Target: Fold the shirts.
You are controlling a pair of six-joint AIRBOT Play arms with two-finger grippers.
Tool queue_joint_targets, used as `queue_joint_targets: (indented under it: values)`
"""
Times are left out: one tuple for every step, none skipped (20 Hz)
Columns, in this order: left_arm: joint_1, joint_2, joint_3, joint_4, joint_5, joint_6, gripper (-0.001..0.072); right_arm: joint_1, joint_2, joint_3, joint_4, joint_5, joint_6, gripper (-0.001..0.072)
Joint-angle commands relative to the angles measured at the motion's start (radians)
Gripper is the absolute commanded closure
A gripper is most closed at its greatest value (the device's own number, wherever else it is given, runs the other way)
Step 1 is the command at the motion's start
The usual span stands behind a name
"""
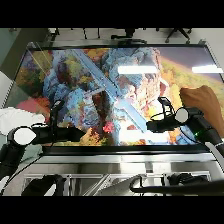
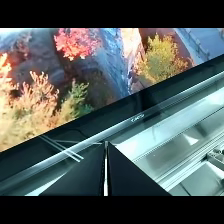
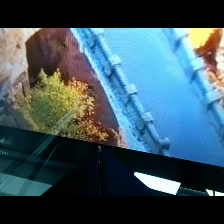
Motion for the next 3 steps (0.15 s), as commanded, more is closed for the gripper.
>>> queue_joint_targets:
  values:
    - [-0.001,0.01,-0.008,-0.001,0.007,0.0,0.0694,0.001,0.001,-0.002,0.003,0.006,0.0,0.0695]
    - [-0.001,0.01,-0.008,-0.001,0.007,0.0,0.0694,0.001,0.001,-0.002,0.003,0.006,0.0,0.0695]
    - [-0.001,0.01,-0.008,-0.001,0.007,0.0,0.0694,0.001,0.001,-0.002,0.003,0.006,0.0,0.0695]
